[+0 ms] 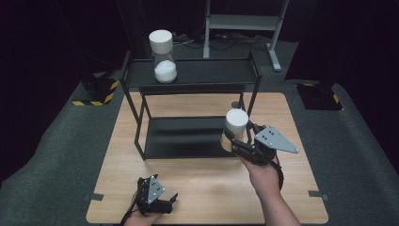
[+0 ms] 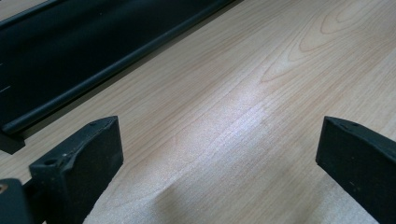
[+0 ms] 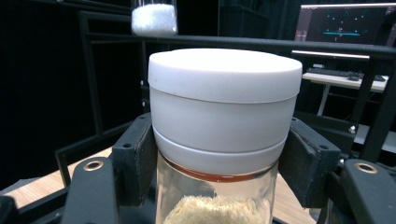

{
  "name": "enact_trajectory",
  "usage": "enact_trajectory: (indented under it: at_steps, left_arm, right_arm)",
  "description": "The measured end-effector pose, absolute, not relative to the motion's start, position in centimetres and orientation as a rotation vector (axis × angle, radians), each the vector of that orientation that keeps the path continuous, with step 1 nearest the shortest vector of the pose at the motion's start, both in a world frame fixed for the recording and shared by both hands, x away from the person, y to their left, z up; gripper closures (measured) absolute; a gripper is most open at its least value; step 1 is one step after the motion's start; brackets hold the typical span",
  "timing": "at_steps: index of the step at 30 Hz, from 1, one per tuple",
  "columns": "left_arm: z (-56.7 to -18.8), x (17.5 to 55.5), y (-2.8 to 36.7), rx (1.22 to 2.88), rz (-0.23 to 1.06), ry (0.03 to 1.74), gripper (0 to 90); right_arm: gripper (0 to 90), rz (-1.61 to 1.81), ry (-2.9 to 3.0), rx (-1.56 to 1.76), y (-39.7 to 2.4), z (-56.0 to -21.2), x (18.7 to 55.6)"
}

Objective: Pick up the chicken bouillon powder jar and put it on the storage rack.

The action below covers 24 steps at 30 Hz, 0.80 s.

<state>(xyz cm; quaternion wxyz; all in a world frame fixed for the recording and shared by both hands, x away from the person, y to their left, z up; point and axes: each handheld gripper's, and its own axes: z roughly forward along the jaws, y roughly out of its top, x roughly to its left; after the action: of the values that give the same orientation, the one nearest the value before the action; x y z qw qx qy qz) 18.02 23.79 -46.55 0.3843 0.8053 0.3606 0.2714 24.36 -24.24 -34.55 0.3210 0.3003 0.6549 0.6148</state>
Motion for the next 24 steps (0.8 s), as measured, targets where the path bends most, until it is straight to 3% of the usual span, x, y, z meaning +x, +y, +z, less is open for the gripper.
enact_trajectory:
  at_steps: [24]
  left_arm:
    - [-46.5,18.1,24.3,2.038,0.664,0.928,1.1]
  right_arm:
    - [34.4,1.655,1.654,0.775,-22.5,-29.8,27.2]
